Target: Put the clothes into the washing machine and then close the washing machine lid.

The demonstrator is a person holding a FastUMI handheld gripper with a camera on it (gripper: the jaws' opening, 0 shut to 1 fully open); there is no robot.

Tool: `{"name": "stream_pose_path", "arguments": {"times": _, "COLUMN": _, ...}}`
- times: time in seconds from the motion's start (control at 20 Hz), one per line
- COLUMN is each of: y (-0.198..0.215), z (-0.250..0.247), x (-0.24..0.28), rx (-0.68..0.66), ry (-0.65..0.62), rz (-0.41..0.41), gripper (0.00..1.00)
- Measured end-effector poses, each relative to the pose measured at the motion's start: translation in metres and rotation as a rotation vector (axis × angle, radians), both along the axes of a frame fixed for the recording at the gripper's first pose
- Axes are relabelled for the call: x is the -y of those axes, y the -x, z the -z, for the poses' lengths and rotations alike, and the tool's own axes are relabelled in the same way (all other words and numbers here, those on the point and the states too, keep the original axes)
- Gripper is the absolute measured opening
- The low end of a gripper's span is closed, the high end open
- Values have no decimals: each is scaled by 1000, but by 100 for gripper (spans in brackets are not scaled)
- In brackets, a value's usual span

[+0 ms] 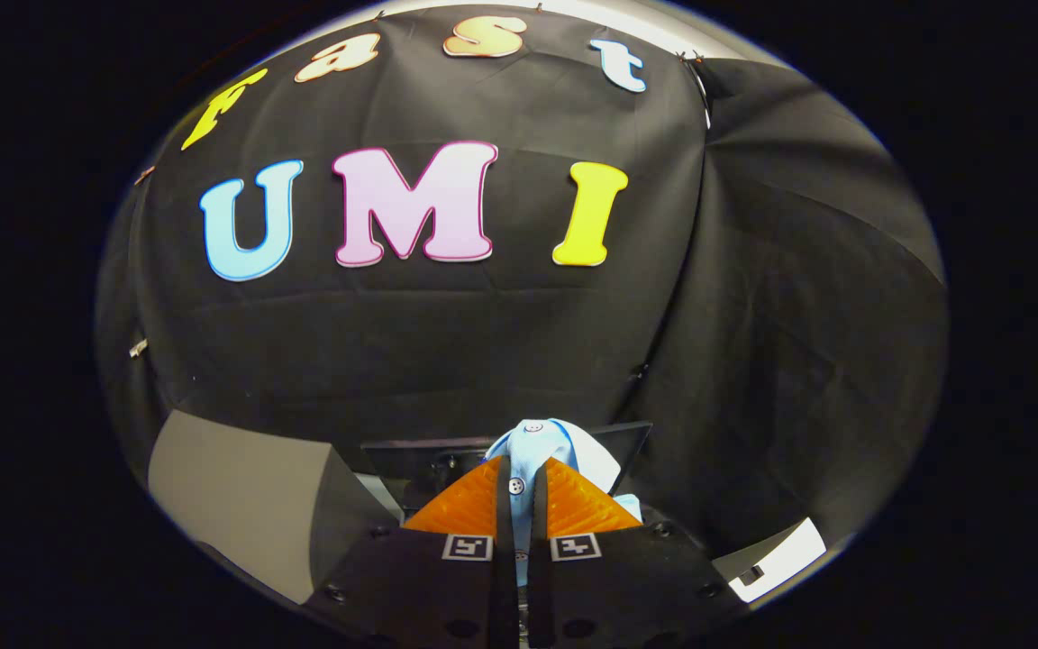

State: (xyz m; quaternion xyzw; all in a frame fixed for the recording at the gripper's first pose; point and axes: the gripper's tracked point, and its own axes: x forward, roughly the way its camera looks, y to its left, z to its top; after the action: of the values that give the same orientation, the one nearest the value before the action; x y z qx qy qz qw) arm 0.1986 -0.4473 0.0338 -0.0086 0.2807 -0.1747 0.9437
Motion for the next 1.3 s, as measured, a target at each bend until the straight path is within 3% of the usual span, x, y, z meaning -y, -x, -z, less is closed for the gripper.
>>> {"name": "stream_pose_path", "arguments": {"times": 0.3, "y": 18, "z": 114, "x": 18, "rx": -113, "ry": -63, "rz": 8, "gripper": 9}}
{"name": "stream_pose_path", "arguments": {"times": 0.85, "y": 54, "z": 311, "x": 24, "rx": -374, "ry": -108, "rz": -93, "gripper": 9}}
{"name": "stream_pose_path", "arguments": {"times": 1.3, "y": 73, "z": 389, "x": 20, "rx": -530, "ry": -149, "rz": -127, "gripper": 9}}
